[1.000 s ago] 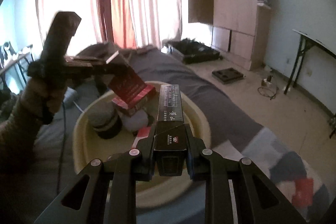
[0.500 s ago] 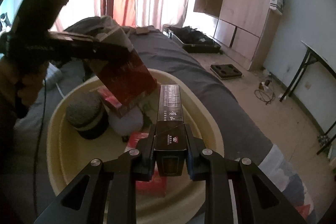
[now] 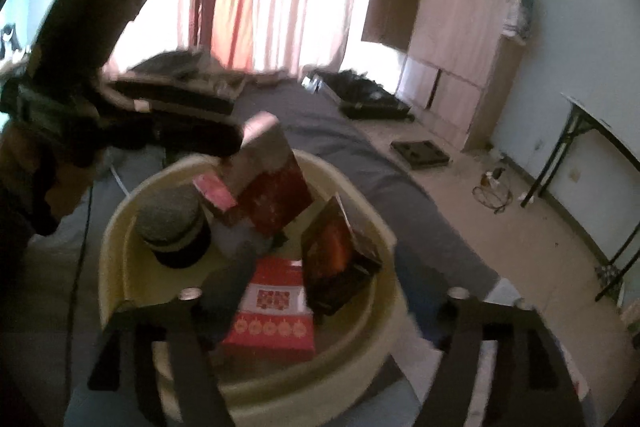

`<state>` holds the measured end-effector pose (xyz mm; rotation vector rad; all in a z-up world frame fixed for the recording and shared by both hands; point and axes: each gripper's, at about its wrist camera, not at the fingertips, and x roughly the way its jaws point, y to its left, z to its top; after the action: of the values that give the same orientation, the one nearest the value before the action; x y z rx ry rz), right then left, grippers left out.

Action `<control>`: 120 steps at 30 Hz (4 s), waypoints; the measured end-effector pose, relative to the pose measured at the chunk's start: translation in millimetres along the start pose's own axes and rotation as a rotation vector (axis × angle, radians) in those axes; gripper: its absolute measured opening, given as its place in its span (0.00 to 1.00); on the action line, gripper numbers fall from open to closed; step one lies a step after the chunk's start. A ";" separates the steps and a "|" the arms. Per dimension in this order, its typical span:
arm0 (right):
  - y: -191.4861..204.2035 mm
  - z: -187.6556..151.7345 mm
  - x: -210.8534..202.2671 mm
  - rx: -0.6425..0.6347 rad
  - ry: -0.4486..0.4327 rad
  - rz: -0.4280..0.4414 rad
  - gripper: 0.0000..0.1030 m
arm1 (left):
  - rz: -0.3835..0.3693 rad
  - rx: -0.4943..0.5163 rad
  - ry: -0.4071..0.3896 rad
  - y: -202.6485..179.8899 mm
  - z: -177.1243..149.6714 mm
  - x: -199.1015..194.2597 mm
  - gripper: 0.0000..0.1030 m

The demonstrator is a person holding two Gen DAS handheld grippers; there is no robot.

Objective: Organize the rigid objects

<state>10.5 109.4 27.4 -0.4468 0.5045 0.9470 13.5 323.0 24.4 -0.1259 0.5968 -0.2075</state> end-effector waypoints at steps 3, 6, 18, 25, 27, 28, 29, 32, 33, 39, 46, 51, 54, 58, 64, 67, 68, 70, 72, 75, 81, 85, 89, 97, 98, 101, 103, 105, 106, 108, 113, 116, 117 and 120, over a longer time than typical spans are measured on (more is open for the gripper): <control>-19.2 -11.6 -42.2 0.081 -0.099 -0.046 0.98 | 0.044 0.056 -0.028 -24.4 -0.2 -6.9 1.00; -46.9 -32.7 -91.9 0.180 -0.174 -0.123 1.00 | 0.069 0.129 -0.010 -57.2 -3.7 -5.0 1.00; -115.8 -176.5 -190.1 0.407 0.006 -0.376 1.00 | -0.108 0.348 0.119 -222.6 37.8 96.1 1.00; -139.5 -188.0 -152.3 0.426 0.043 -0.344 1.00 | -0.182 0.640 0.343 -277.9 0.2 199.2 1.00; -152.3 -189.9 -141.1 0.445 0.055 -0.322 1.00 | -0.117 0.689 0.348 -285.1 -8.2 212.1 1.00; -156.0 -190.7 -135.5 0.450 0.057 -0.311 1.00 | -0.101 0.680 0.342 -286.1 -9.0 215.7 1.00; -158.2 -191.6 -128.2 0.453 0.068 -0.300 1.00 | -0.116 0.656 0.340 -285.6 -8.1 217.7 1.00; -161.8 -190.6 -118.0 0.435 0.099 -0.313 1.00 | -0.092 0.684 0.338 -284.6 -10.2 224.4 1.00; -164.2 -189.3 -113.9 0.430 0.100 -0.309 1.00 | -0.096 0.700 0.331 -285.9 -10.9 225.6 1.00; -176.3 -186.7 -99.7 0.444 0.097 -0.313 0.94 | -0.169 0.760 0.290 -293.6 -11.3 233.8 0.93; -193.2 -193.1 -92.6 0.490 0.058 -0.243 0.67 | -0.165 0.761 0.249 -291.0 -8.2 214.5 0.55; -181.5 -180.2 -120.5 0.485 -0.051 -0.207 0.67 | -0.096 0.582 0.109 -239.5 9.6 111.0 0.55; -160.2 -163.7 -121.4 0.442 -0.073 -0.137 0.67 | 0.061 0.436 0.067 -181.5 9.5 40.1 0.55; -122.7 -131.9 -96.6 0.371 -0.067 0.015 0.67 | 0.244 0.253 0.096 -106.8 -20.6 -13.2 0.55; -108.6 -81.7 -23.9 0.257 -0.022 0.086 0.67 | 0.321 0.079 0.067 -48.7 -56.3 -27.6 0.55; -98.2 -54.6 5.1 0.199 -0.002 0.128 0.67 | 0.342 0.064 0.085 -36.2 -64.2 -17.3 0.55; -96.0 -48.0 13.1 0.180 0.000 0.142 0.67 | 0.350 0.068 0.094 -33.8 -67.6 -13.3 0.55; -88.5 -35.4 28.7 0.160 0.021 0.160 0.67 | 0.360 0.082 0.099 -34.9 -72.3 -6.4 0.55; -87.7 -30.5 45.6 0.145 0.068 0.166 0.67 | 0.351 0.058 0.109 -30.4 -72.0 -2.4 0.55; -88.1 -23.8 60.3 0.126 0.105 0.152 0.67 | 0.348 0.044 0.121 -22.6 -75.3 1.1 0.56; -83.0 -7.5 79.6 0.118 0.112 0.158 0.68 | 0.333 0.042 0.115 -24.5 -75.4 3.4 0.57; -74.5 -10.7 85.5 0.104 0.110 0.164 0.74 | 0.308 0.032 0.107 -31.6 -74.9 -1.9 0.61; -75.3 -15.3 71.2 0.111 0.033 0.146 0.89 | 0.351 0.038 0.021 -53.4 -70.0 -27.2 0.98; -106.1 -60.9 9.8 0.140 -0.100 0.171 0.99 | 0.260 -0.136 -0.108 -108.0 -72.1 -49.3 1.00; -109.5 -68.7 4.2 0.136 -0.085 0.195 1.00 | 0.253 -0.178 -0.089 -112.8 -79.1 -42.7 1.00; -116.5 -90.3 -4.8 0.118 -0.017 0.224 1.00 | 0.249 -0.257 -0.028 -130.8 -102.2 -25.5 1.00; -117.3 -106.9 -2.5 0.113 0.042 0.221 1.00 | 0.266 -0.233 0.062 -145.7 -113.6 -9.0 1.00; -115.2 -121.7 5.0 0.109 0.094 0.214 1.00 | 0.275 -0.286 0.128 -148.2 -126.8 0.0 1.00; -112.6 -127.5 9.9 0.095 0.120 0.207 1.00 | 0.295 -0.297 0.124 -150.2 -131.8 -0.1 1.00; -104.8 -138.1 21.3 0.052 0.173 0.191 1.00 | 0.374 -0.271 0.085 -159.2 -137.3 -5.7 1.00; -93.5 -136.4 38.6 0.005 0.241 0.136 1.00 | 0.405 -0.342 0.164 -155.8 -145.1 -12.2 1.00; -89.7 -131.0 46.5 -0.016 0.251 0.111 1.00 | 0.508 -0.384 0.172 -149.6 -159.9 -6.1 1.00; -88.3 -128.8 51.4 -0.020 0.254 0.105 1.00 | 0.527 -0.404 0.187 -147.2 -165.5 -1.6 1.00; -84.7 -125.5 60.8 -0.026 0.268 0.098 1.00 | 0.547 -0.428 0.210 -143.9 -166.7 5.8 1.00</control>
<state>85.6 34.4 -96.6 -0.5803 0.7628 0.9936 -99.3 172.2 -90.0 -0.3502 0.8561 0.4459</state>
